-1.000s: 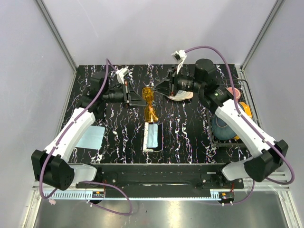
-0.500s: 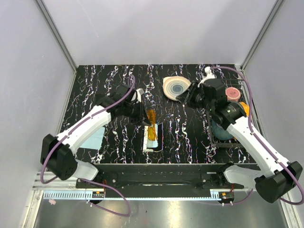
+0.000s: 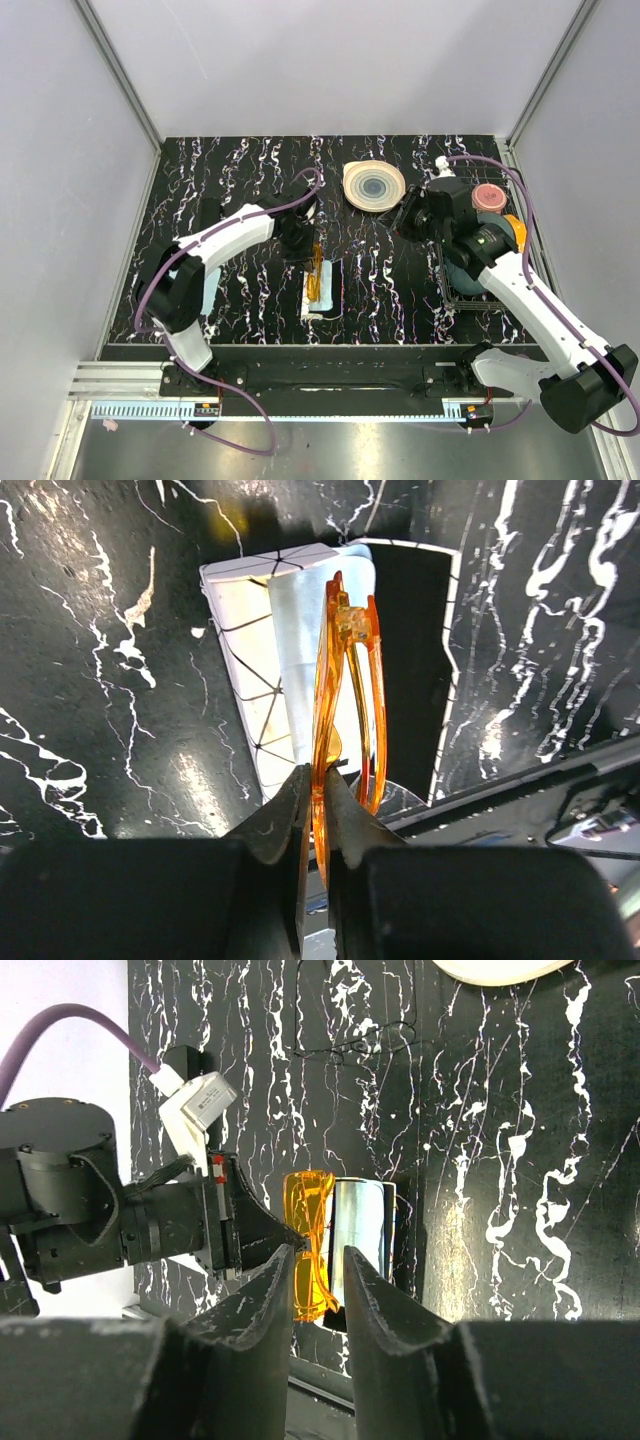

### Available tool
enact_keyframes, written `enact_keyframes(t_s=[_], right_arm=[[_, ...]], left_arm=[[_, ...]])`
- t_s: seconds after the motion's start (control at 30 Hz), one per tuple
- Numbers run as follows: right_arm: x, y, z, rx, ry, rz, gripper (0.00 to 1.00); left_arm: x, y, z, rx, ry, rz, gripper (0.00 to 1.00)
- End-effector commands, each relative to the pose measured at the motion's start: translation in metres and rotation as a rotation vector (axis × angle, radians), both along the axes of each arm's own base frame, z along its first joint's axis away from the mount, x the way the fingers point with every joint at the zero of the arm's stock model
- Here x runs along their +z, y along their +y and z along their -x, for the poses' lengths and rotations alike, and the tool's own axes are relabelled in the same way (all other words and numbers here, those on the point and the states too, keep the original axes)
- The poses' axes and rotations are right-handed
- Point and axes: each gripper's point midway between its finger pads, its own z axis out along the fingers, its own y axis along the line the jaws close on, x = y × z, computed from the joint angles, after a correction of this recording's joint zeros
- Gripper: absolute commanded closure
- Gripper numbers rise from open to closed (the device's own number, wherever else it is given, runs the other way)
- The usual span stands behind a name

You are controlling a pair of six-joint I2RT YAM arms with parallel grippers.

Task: Organize the sunglasses
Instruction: Place the sunglasses in the sunglasses case.

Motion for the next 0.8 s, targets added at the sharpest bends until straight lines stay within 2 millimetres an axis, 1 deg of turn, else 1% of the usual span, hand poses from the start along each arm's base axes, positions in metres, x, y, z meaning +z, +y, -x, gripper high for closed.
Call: enact_keyframes(t_s=[0.0, 0.03, 0.07, 0.1, 0.13, 0.27, 0.37, 0.6, 0.63, 0.77], right_arm=[[0.000, -0.007, -0.002, -0.042, -0.008, -0.007, 0.69], [-0.001, -0.006, -0.002, -0.043, -0.003, -0.009, 0.69], [-0.004, -0.010, -0.004, -0.066, -0.002, 0.001, 0.69], [-0.005, -0.010, -0.004, -0.070, 0.003, -0.004, 0.69], [-0.007, -0.010, -0.004, -0.073, 0.008, -0.004, 0.69], [-0.011, -0.012, -0.004, -0.083, 0.018, -0.001, 0.69], [-0.014, -0.011, -0.005, -0.088, 0.030, -0.003, 0.69], [-0.018, -0.010, -0.006, -0.085, 0.043, -0.003, 0.69], [-0.019, -0.009, -0.005, -0.083, 0.043, -0.001, 0.68], [-0.020, -0.010, -0.005, -0.080, 0.046, 0.001, 0.68]], left_arm=[[-0.001, 0.001, -0.006, -0.061, -0.033, -0.063, 1.00], [-0.005, 0.000, -0.005, -0.070, -0.022, -0.069, 1.00], [-0.007, 0.001, -0.002, -0.079, -0.009, -0.080, 1.00], [-0.005, -0.001, -0.003, -0.095, -0.013, -0.085, 1.00], [-0.008, -0.001, -0.002, -0.105, -0.005, -0.098, 1.00], [-0.009, 0.001, 0.007, -0.133, 0.011, -0.141, 1.00], [-0.014, 0.003, 0.010, -0.121, 0.027, -0.173, 1.00], [-0.022, 0.002, 0.009, -0.049, 0.054, -0.219, 1.00], [-0.025, 0.004, 0.008, -0.035, 0.052, -0.241, 1.00], [-0.029, 0.004, 0.008, 0.022, 0.057, -0.263, 1.00]])
